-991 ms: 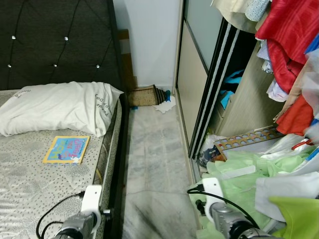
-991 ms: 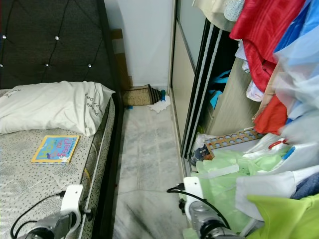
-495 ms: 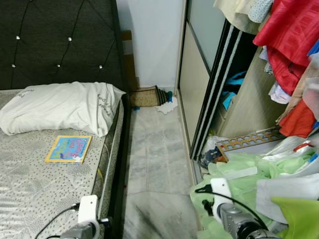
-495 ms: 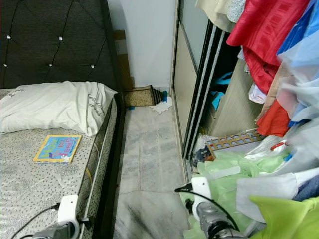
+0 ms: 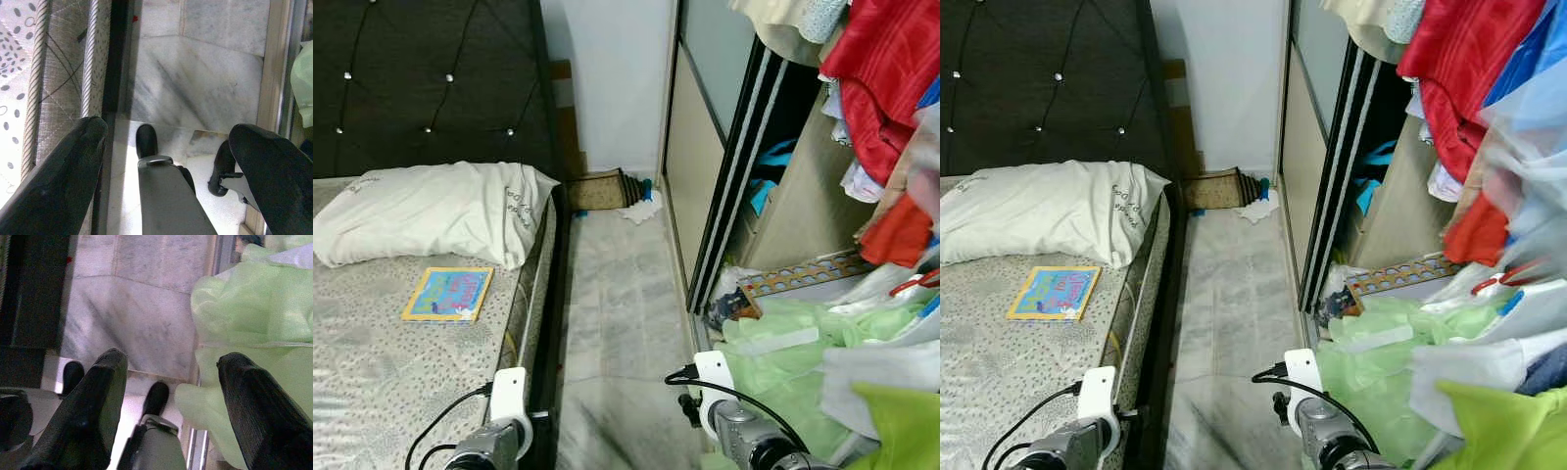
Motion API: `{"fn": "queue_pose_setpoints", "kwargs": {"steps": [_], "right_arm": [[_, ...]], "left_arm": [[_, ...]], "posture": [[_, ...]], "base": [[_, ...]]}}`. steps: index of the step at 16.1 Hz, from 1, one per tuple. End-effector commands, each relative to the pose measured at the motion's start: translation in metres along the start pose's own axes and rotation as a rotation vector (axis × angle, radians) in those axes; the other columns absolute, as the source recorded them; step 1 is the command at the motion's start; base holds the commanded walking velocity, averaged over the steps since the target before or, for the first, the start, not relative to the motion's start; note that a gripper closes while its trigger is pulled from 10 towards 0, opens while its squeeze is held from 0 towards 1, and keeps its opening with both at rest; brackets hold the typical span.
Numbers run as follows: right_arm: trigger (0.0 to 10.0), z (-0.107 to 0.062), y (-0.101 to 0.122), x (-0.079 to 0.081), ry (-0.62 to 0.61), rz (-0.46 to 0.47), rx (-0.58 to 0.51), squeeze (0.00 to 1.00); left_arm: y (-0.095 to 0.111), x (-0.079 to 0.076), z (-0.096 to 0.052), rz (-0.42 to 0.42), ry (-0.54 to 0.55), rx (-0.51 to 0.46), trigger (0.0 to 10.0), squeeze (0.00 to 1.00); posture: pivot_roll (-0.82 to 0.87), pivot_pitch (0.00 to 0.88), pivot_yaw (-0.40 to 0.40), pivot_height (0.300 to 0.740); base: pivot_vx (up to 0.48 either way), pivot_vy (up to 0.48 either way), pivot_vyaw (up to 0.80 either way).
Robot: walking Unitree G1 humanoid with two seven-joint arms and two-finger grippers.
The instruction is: Clean up the room
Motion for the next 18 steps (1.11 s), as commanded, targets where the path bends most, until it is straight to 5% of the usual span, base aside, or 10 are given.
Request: {"fn": "queue_pose_setpoints", "kwargs": {"steps": [1,18], "right_arm": [[10.0,-0.0001,0.0025,-0.0045,-0.018,-0.009,-0.006,0.00],[10.0,-0.0001,0.0020,-0.0037,-0.019,-0.012,-0.005,0.00]], "left_arm": [[0.0000,0.0056,-0.0007,0.007,0.019,0.002,10.0,0.00],[-0.0006,0.0045,-0.0006,0.010,0.018,0.006,10.0,0.00]], "posture": [[-0.11,0.000,0.024,0.740],[-0.11,0.000,0.024,0.740]], "base": [[0.000,0.000,0.00],[0.000,0.000,0.00]]}}
Point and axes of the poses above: a point about 5 cm out from each wrist's last joint towards the gripper, its own z axis pointing out of the wrist towards the gripper, its own y axis along the axis of the wrist's last joint, x = y × z, the point moved 1 cm from there along z, pointing out of the wrist towards the gripper, and after that the axes turned 14 degrees about -z, right-handed, at the moved point
